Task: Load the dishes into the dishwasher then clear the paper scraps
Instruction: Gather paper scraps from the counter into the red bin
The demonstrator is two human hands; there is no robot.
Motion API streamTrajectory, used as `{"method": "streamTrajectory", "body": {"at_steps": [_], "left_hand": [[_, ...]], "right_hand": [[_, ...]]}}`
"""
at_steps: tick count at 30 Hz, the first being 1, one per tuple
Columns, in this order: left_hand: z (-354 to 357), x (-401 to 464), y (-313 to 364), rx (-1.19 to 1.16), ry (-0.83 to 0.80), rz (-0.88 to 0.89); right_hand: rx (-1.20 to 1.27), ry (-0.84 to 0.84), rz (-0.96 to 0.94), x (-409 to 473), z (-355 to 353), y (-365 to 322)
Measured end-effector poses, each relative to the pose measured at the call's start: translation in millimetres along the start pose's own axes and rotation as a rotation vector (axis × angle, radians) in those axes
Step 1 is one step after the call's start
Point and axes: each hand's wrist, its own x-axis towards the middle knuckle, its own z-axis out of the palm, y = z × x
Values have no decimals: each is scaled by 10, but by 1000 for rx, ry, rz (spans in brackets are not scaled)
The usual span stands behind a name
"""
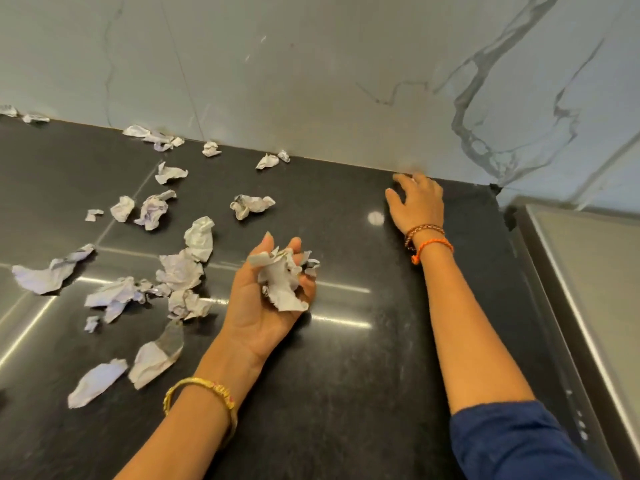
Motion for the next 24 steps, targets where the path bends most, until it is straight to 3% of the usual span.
{"method": "streamTrajectory", "body": {"at_steps": [5,7,9,12,14,18,24], "left_hand": [[-35,8,8,-33,-31,-1],[-50,-4,7,-57,-60,1],[-57,-30,18,-77,-98,6],[-83,-51,23,-87,-138,48],[-119,-42,15,-91,-136,99],[-175,-135,51,-56,-145,35],[-132,-299,138,-38,-5,73]], "right_hand": [[-32,64,-90,-207,-55,-140],[234,97,-136,-373,-116,-318],[668,132,-126,-637,-243,-610],[1069,-32,-130,-1209,-343,-1032],[1024,-74,-237,-1537,-297,-1184],[691,76,-491,-1765,-127,-1149],[400,142,-671,-1895,-13,-1254]]}}
